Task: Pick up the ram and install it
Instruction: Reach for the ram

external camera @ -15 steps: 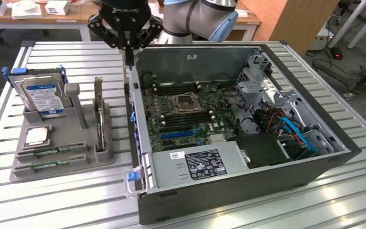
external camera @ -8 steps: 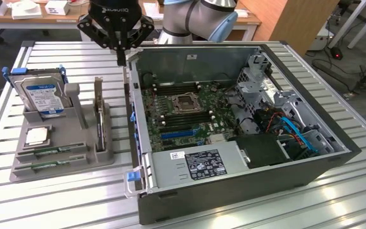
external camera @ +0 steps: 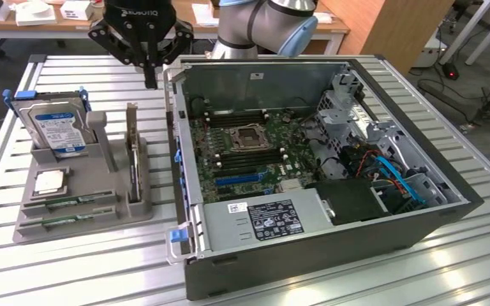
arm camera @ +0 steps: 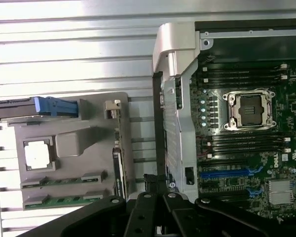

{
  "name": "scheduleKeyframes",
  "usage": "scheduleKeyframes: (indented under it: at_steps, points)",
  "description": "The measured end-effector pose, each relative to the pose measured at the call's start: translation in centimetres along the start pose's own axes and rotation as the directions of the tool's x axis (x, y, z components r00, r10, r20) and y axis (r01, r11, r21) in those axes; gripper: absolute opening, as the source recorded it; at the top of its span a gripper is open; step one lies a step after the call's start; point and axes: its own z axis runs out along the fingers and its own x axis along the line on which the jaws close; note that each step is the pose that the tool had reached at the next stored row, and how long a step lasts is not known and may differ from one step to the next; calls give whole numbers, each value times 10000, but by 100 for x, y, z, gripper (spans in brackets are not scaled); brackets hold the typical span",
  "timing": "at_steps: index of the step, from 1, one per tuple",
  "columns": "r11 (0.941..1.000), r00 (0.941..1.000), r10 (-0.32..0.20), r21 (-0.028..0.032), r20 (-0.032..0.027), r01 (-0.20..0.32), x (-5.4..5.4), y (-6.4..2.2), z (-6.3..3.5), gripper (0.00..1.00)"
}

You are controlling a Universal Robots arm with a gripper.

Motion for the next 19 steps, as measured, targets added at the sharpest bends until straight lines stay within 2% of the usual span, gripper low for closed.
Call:
scheduleKeyframes:
  at_steps: [19]
  points:
    - [10000, 10000, 0, -1, 0, 0, 376, -28, -10, 9]
